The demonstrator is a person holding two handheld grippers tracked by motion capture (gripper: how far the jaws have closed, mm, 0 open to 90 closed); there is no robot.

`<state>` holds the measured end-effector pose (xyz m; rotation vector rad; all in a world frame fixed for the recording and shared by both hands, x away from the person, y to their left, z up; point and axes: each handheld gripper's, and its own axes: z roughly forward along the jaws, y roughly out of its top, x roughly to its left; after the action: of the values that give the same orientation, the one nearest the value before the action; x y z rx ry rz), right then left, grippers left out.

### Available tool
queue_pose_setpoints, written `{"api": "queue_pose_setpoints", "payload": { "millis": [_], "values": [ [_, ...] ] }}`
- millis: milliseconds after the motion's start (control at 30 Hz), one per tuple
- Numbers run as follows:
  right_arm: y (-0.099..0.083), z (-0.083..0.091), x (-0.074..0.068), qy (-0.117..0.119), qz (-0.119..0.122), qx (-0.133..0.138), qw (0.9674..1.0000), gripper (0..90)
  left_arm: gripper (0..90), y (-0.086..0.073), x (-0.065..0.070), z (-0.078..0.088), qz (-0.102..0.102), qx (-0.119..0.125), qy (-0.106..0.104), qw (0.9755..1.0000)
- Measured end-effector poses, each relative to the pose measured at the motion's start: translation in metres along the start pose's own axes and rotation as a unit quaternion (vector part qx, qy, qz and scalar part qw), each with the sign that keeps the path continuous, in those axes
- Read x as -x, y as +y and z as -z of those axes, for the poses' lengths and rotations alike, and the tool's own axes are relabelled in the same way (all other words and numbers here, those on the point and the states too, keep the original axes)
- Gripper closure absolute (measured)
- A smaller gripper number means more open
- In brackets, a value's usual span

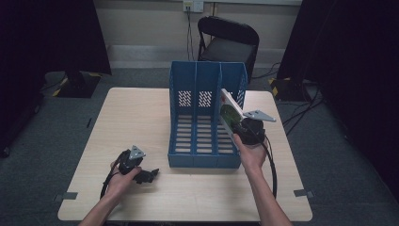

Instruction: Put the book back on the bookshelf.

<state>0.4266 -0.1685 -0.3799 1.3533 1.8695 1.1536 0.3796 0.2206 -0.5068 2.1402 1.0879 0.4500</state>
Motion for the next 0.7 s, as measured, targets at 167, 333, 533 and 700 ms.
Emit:
{"api": "queue_pose_setpoints", "payload": {
  "millis": [167,333,533,700],
  "values": [
    [-0.006,-0.010,-0.002,-0.005,-0.013,-0.006,0.9999,76.5,0.0,0.000,0.000,0.000,-0.003,0.000,-0.001,1.0000],
    [-0.013,-0.018,-0.001,-0.007,-0.012,-0.014,0.9998,76.5,0.0,0.000,0.000,0.000,-0.003,0.001,-0.002,1.0000],
    [-0.022,-0.026,0.000,-0.009,-0.010,-0.023,0.9997,76.5,0.0,0.000,0.000,0.000,-0.002,0.001,-0.002,1.0000],
    [-0.029,-0.034,-0.001,-0.011,-0.007,-0.033,0.9994,76.4,0.0,0.000,0.000,0.000,-0.003,0.001,-0.002,1.0000]
  ]
}}
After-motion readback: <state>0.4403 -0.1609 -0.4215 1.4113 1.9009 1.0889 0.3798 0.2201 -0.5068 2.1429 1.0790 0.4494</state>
